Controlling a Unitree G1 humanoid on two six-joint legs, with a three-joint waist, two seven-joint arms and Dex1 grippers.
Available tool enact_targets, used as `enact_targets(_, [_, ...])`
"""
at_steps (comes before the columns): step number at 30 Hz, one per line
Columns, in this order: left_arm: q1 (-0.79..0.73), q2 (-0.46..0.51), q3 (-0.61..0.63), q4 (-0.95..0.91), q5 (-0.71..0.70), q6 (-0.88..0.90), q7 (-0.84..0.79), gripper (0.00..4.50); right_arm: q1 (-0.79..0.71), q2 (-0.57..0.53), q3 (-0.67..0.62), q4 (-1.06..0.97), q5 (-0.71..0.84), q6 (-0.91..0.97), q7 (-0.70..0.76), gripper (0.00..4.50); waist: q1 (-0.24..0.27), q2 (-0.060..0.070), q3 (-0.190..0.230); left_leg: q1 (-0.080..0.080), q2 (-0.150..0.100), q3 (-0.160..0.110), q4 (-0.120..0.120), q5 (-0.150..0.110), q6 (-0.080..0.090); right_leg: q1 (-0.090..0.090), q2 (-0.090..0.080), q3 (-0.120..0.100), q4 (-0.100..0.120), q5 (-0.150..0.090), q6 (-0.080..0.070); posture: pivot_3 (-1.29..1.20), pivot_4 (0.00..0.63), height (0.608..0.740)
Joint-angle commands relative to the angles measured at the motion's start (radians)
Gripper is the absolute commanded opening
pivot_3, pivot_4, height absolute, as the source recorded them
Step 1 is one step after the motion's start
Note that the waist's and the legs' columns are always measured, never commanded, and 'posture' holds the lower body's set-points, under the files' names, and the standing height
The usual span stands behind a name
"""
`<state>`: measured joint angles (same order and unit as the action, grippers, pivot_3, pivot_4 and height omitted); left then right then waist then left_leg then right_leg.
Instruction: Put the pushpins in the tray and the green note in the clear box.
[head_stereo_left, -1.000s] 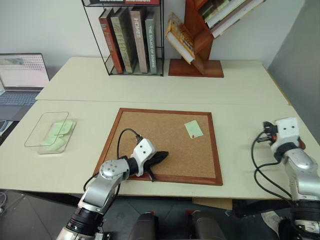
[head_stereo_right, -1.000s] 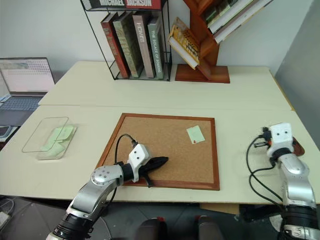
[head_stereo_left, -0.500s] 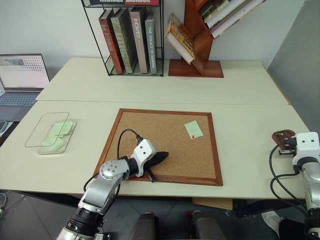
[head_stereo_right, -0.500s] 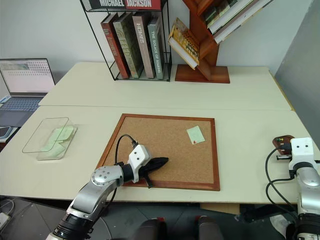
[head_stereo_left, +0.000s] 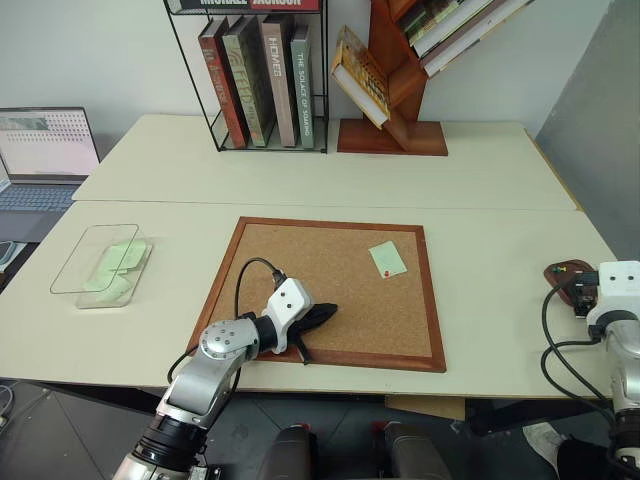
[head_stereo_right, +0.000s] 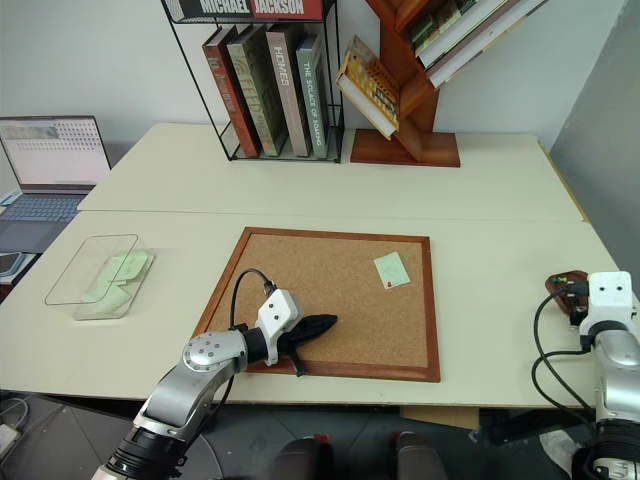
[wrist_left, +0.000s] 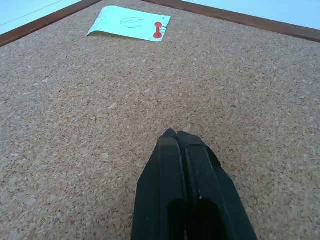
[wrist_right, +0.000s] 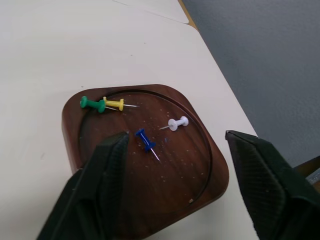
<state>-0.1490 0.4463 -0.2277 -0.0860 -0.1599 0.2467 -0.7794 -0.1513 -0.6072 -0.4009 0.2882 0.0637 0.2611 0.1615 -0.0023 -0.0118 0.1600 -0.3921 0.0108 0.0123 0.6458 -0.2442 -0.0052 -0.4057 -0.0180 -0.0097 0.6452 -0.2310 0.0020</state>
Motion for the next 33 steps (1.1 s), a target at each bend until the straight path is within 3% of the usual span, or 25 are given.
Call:
enact_targets(1, [0.023,0.008,-0.033,0.041,0.025,0.014,-0.014,0.0,-0.011,0.015,-0.039,-0.052,0.044,-0.006,-0.006,3.66,0.0,0.0,0.0,0.0,0.0,0.0,0.0,0.0,0.0,0.0,0.0,0.0,0.0,0.0,0.0,0.0,0.15,0.74])
enact_targets(11, [0.018,0.006,-0.034,0.05,0.027,0.006,-0.016,0.0,-0.045,0.023,-0.103,-0.13,0.12,-0.046,-0.003,3.66,0.001,0.0,0.0,-0.001,0.0,0.0,0.0,0.0,0.0,0.0,0.0,0.0,0.0,0.0,0.0,0.0,0.15,0.74])
enact_targets(17, [0.012,0.004,-0.031,0.056,0.027,0.005,-0.018,0.0,-0.072,0.066,-0.059,-0.208,0.181,-0.099,0.078,3.66,0.0,0.001,0.0,0.0,0.0,0.0,0.0,0.0,0.0,0.0,0.0,0.0,0.0,0.0,0.0,0.0,0.15,0.74])
enact_targets(25, [0.01,0.004,-0.026,0.055,0.025,0.011,-0.018,0.0,-0.025,0.118,0.245,-0.464,0.271,0.019,0.352,3.66,0.002,0.0,0.0,-0.001,0.0,-0.002,0.0,0.0,0.0,0.0,0.0,-0.001,0.0,0.0,0.0,0.0,0.15,0.74])
enact_targets(33, [0.006,0.01,-0.023,0.051,0.026,0.014,-0.019,0.0,-0.08,0.16,0.454,-0.449,0.236,0.075,0.45,3.66,0.002,0.0,0.001,-0.002,0.0,-0.003,0.0,0.0,0.0,0.0,-0.001,-0.002,-0.001,-0.001,-0.002,0.0,0.15,0.74])
